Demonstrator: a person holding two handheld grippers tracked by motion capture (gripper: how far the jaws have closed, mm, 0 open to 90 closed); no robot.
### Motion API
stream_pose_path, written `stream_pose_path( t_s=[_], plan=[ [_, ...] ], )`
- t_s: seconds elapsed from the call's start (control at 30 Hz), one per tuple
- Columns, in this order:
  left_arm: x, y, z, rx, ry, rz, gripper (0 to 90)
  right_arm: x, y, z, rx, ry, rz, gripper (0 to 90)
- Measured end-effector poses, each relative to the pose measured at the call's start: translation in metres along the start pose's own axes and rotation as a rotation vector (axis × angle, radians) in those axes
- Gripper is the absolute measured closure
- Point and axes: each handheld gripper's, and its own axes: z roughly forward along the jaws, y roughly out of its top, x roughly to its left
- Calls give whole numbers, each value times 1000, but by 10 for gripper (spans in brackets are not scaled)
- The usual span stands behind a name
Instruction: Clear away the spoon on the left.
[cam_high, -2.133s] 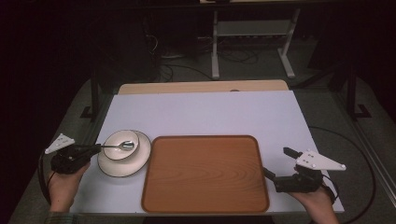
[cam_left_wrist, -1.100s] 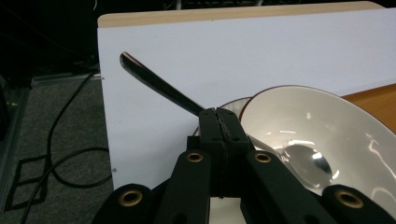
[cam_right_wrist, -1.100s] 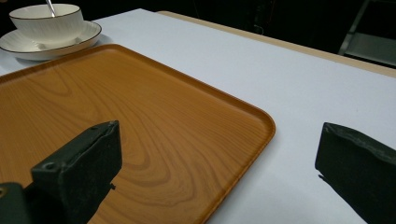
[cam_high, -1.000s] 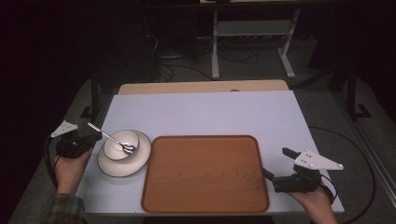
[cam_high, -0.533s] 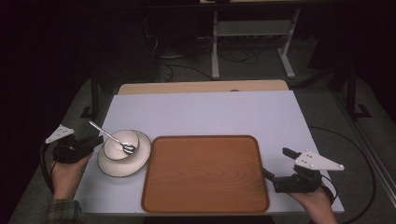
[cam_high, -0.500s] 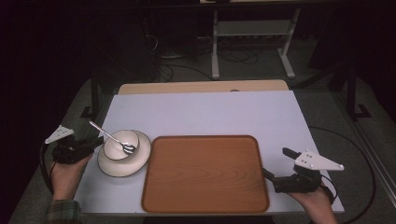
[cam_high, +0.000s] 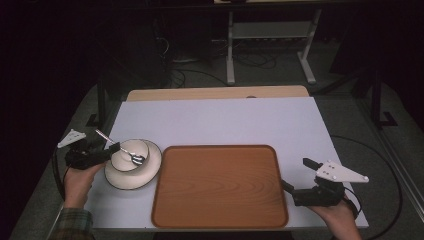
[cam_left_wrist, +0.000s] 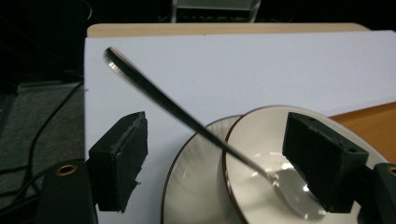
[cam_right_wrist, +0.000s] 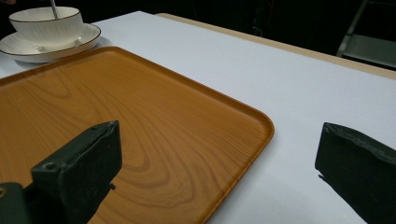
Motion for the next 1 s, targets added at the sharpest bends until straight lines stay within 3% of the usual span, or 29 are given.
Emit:
stream_pose_path(
  t_s=[0.17,0.2,0.4,0.63,1.0],
  plan=[
    [1,0,9,9,7,-9,200,0,0,1,4,-2,1,0],
    [3,0,11,2,9,-35,201,0,0,1,3,-1,0,0],
    [6,-2,16,-11,2,-66,246,0,0,1,6,-4,-4,0],
    [5,-8,19,29,-11,-50,344,-2,0,0,3,-10,-3,0],
    [4,-11,18,42,-44,-45,519,-1,0,0,8,-13,-8,0]
  ],
)
